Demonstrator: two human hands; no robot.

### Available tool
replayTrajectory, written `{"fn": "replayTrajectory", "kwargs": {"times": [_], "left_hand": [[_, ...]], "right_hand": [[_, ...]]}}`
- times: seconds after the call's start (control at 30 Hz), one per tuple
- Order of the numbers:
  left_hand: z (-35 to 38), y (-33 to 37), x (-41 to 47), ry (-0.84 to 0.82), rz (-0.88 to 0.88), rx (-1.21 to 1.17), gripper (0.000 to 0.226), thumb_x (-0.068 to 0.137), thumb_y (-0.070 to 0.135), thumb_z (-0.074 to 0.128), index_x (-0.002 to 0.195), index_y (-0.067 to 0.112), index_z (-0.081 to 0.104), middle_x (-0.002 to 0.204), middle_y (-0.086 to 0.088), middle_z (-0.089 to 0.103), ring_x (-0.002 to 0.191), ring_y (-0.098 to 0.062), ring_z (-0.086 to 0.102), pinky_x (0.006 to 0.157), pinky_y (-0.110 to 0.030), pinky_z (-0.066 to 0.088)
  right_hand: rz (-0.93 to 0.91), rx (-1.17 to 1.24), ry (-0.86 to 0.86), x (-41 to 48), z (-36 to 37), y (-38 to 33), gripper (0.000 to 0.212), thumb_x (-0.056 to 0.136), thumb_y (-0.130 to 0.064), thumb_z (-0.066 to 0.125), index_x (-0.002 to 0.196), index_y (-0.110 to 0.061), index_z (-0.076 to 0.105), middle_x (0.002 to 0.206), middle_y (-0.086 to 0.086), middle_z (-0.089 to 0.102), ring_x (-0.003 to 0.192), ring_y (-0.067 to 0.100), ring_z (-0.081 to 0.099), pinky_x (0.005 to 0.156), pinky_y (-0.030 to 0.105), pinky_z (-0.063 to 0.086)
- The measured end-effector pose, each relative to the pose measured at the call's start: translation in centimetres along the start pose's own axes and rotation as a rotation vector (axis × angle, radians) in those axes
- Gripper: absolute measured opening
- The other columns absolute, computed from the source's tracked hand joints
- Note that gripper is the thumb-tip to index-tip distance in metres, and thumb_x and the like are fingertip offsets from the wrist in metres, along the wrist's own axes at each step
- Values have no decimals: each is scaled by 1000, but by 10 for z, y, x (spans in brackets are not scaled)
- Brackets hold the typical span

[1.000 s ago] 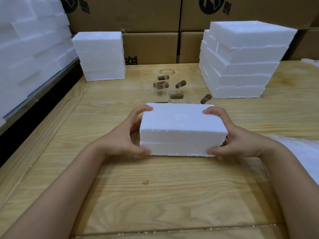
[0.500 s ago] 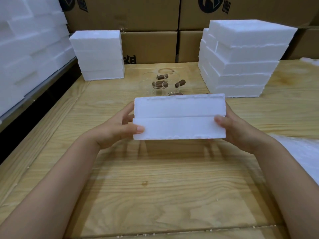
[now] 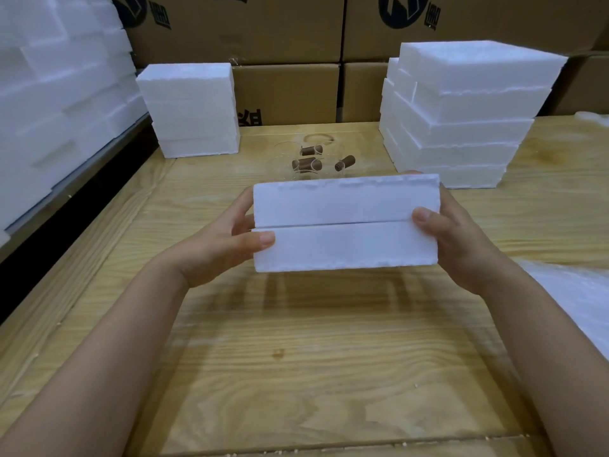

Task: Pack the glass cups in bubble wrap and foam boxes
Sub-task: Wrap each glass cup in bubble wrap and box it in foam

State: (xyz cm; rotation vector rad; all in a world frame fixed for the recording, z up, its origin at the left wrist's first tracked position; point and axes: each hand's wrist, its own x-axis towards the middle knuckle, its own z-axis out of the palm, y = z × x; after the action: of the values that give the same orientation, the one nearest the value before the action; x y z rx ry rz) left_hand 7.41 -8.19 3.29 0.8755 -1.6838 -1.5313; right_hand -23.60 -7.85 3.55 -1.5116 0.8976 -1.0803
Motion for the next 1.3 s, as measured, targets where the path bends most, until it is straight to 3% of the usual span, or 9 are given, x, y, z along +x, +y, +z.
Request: {"fn": "replayTrajectory", "kwargs": {"times": [0.17,0.3,0.4,0.6,0.77,0.93,1.03,1.17,1.3], "left_hand": [[-6,-2,-5,192,126,113,69,55,46,83,117,51,55,111,20,63,103,-8,63,72,-22,54],[-23,1,-18,236,199,140,65,60,31,76,119,45,56,110,16,63,99,-7,63,73,-21,54],[-48,7,-33,303,226,171,66,59,28,77,120,42,56,111,15,62,98,-7,64,74,-23,55],[-115,1,-70,621,191,253,72,54,25,82,119,41,56,107,21,65,92,-2,65,71,-24,58],[-134,-24,-65,792,136,317,77,56,13,87,118,45,55,115,16,63,98,2,65,79,-29,52],[-139,-38,-51,722,96,329,79,68,-5,77,118,48,49,124,11,57,109,3,59,92,-31,47],[-143,-35,-49,684,43,358,88,57,11,90,120,52,46,128,20,53,121,-5,53,93,-31,47],[-133,-20,-41,767,24,1001,104,44,67,70,140,46,34,157,-1,20,147,-20,15,115,-45,18],[-103,-13,-17,645,262,1740,93,69,67,58,145,17,39,141,-7,51,132,-27,45,113,-56,10]], "right_hand": [[-150,-46,28,-1,18,0,49,66,-43,64,113,-53,55,111,-20,57,90,4,63,68,24,53],[-210,-79,39,3,40,4,57,68,-46,65,121,-57,48,134,-22,46,107,0,57,80,21,50],[-202,-153,39,6,56,9,69,66,-69,65,129,-63,35,146,-23,34,124,-7,43,91,11,43],[-166,-166,50,6,67,27,43,84,-46,49,124,-31,54,129,-4,54,124,7,49,106,31,41],[-145,-261,-45,5,73,39,43,84,-50,47,116,-26,63,115,-8,63,116,5,54,95,16,39],[-119,-241,-64,6,72,43,37,86,-49,48,111,-30,66,106,-8,67,110,17,58,91,30,46],[-95,-236,-89,7,72,44,39,85,-51,48,112,-30,66,105,-4,67,107,19,59,91,36,46],[-95,-262,-98,7,71,45,41,84,-52,50,114,-28,66,104,-5,67,104,19,60,89,34,47],[-105,-301,-100,7,72,44,39,85,-52,48,113,-30,66,102,-7,67,105,18,60,89,28,46]]}}
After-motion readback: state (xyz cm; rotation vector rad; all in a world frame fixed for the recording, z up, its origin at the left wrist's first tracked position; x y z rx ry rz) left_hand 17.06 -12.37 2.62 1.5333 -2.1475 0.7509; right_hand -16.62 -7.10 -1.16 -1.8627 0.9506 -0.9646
